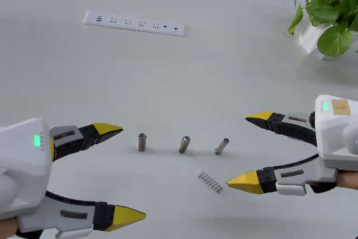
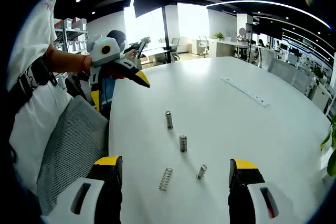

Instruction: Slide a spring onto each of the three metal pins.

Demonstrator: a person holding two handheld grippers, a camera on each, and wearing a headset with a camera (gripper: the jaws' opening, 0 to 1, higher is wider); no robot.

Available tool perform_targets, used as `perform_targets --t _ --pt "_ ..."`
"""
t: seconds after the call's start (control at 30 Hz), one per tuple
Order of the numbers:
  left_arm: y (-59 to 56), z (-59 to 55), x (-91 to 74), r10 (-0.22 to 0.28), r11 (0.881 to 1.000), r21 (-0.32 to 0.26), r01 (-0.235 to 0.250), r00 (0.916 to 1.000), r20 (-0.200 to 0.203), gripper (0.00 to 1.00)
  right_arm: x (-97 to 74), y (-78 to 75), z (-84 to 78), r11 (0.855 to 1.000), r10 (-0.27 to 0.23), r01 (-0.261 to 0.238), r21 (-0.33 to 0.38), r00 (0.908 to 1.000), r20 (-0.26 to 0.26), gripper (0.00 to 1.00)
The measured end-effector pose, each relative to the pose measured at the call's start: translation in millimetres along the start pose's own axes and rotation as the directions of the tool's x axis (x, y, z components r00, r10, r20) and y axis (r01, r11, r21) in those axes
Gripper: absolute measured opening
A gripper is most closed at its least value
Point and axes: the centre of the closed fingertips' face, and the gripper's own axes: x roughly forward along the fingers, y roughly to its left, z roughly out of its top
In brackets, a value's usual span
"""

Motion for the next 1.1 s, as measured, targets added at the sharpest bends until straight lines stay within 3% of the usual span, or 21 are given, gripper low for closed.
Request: perform_targets --t 0.17,0.27,0.3,0.4,0.47,0.6,0.7,0.77,0.8,0.87,0.97,1.1 --pt "-6.9 2.5 24.7 -0.055 0.998 0.03 0.056 0.9975 -0.045 0.67 -11.4 0.6 -11.1 0.999 -0.014 0.013 0.029 0.9993 0.033 0.87" --pt "-12.6 -0.4 41.5 -0.096 0.994 0.048 0.1 0.9919 -0.084 0.63 -16.9 -0.7 -20.1 0.999 -0.023 0.021 0.045 0.999 0.038 0.87" --pt "-13.5 -6.9 47.8 -0.103 0.992 0.06 0.112 0.9855 -0.135 0.61 -19.4 -1.9 -23.3 0.998 -0.028 0.026 0.053 0.9987 0.043 0.87" --pt "-18.7 -4.3 67.8 -0.127 0.988 0.074 0.138 0.9824 -0.137 0.58 -24.6 -2.9 -29.2 0.997 -0.04 0.036 0.071 0.9977 0.055 0.87" --pt "-18.3 -13.6 80.1 -0.123 0.98 0.128 0.152 0.9699 -0.21 0.53 -27.9 -2.6 -33.1 0.996 -0.045 0.041 0.076 0.9971 0.061 0.87" --pt "-27.5 -18.6 104.9 -0.16 0.966 0.161 0.204 0.9549 -0.25 0.5 -34.8 -2.6 -39.7 0.996 -0.052 0.046 0.075 0.9952 0.082 0.92" --pt "-26.1 -27.6 121.5 -0.156 0.945 0.227 0.235 0.935 -0.319 0.45 -40.6 -4.2 -49.0 0.996 -0.063 0.057 0.071 0.9952 0.076 0.93" --pt "-26.0 -27.4 130.5 -0.159 0.947 0.22 0.236 0.9351 -0.317 0.42 -43.5 -4.9 -52.8 0.995 -0.067 0.061 0.079 0.9948 0.077 0.93" --pt "-23.2 -30.4 134.3 -0.149 0.945 0.226 0.235 0.9281 -0.341 0.41 -45.1 -5.0 -55.4 0.994 -0.07 0.063 0.087 0.9945 0.079 0.93" --pt "-23.6 -31.5 139.6 -0.152 0.938 0.243 0.247 0.9243 -0.35 0.4 -47.0 -4.7 -59.1 0.994 -0.072 0.065 0.09 0.9942 0.079 0.92" --pt "-22.6 -44.1 146.9 -0.147 0.92 0.278 0.277 0.9 -0.411 0.37 -48.6 -5.7 -66.3 0.992 -0.084 0.076 0.104 0.9934 0.079 0.91" --pt "-22.1 -50.5 153.5 -0.146 0.925 0.26 0.279 0.889 -0.434 0.33 -49.6 -6.0 -69.4 0.989 -0.098 0.087 0.117 0.9911 0.091 0.89"
